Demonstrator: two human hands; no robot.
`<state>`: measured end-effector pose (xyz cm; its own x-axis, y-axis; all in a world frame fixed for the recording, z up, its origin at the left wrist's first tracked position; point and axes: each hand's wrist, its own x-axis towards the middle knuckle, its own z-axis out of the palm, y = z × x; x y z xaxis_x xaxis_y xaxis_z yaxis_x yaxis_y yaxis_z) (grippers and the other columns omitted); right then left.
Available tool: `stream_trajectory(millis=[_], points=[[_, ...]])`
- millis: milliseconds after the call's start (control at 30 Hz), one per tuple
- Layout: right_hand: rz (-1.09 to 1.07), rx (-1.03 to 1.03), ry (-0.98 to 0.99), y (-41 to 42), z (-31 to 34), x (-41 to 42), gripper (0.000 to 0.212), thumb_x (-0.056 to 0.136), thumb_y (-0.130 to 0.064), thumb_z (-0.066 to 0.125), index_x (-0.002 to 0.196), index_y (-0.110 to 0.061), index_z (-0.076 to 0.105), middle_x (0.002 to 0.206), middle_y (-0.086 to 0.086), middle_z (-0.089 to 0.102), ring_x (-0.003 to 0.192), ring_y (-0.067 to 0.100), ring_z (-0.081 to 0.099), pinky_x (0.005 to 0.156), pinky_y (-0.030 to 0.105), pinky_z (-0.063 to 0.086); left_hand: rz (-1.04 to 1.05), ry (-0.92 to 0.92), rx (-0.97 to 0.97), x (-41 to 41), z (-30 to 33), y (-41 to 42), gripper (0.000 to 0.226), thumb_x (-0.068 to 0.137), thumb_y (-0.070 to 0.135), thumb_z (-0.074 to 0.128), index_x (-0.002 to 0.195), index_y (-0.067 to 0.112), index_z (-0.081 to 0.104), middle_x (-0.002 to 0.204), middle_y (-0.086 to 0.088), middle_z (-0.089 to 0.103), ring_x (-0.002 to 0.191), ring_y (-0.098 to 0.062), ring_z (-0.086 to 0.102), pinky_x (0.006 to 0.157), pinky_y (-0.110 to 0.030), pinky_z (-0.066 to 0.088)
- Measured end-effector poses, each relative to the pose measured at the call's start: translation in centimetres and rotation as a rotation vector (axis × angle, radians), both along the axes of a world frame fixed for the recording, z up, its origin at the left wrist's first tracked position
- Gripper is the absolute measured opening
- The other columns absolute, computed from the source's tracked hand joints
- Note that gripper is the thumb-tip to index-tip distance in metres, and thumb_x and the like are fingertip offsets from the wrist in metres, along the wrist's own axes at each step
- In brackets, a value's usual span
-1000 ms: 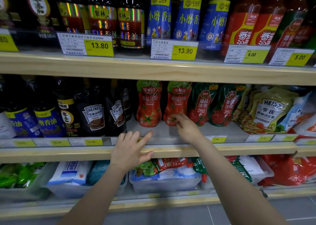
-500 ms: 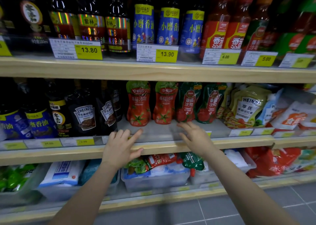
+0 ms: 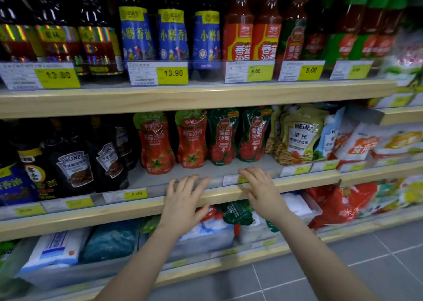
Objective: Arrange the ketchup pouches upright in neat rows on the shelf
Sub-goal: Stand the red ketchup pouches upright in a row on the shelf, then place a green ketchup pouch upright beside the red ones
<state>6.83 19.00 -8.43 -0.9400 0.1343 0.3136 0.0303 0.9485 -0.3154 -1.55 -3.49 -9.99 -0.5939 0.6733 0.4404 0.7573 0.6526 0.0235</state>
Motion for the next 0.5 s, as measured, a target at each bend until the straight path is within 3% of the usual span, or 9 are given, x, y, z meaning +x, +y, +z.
stream_trajectory(millis=[200, 367, 500], points=[[0.033, -0.041, -0.044, 0.3, 0.4, -0.2, 0.063, 0.08, -0.002, 0.047, 0.139, -0.019, 0.035, 0.144, 0.003, 0.035, 0.138, 0.021, 0.021, 0.115, 0.045, 0.014, 0.034, 0.02, -0.081, -1.1, -0.8, 0.3, 0.066, 0.081, 0.055, 0.041, 0.141, 0.03, 0.032, 0.118, -0.009, 0.057, 0.104, -0.028, 0.053, 0.091, -0.047, 0.03], [0.063, -0.069, 0.041, 0.3, -0.8, -0.2, 0.063, 0.078, 0.0, 0.049, 0.137, -0.016, 0.036, 0.142, 0.004, 0.036, 0.139, 0.024, 0.018, 0.117, 0.042, 0.013, 0.06, 0.117, -0.055, -1.4, -1.8, 0.7, 0.066, 0.08, 0.057, 0.042, 0.14, 0.03, 0.035, 0.115, -0.009, 0.056, 0.102, -0.028, 0.051, 0.089, -0.046, 0.031], [0.064, -0.211, 0.041, -0.2, -0.8, 0.6, 0.063, 0.083, 0.001, 0.048, 0.14, -0.019, 0.034, 0.15, 0.0, 0.026, 0.143, 0.016, 0.009, 0.117, 0.033, 0.012, 0.045, 0.169, -0.02, -1.2, -1.9, 0.6, 0.066, 0.082, 0.057, 0.046, 0.14, 0.028, 0.035, 0.117, -0.01, 0.055, 0.104, -0.028, 0.048, 0.091, -0.047, 0.031]])
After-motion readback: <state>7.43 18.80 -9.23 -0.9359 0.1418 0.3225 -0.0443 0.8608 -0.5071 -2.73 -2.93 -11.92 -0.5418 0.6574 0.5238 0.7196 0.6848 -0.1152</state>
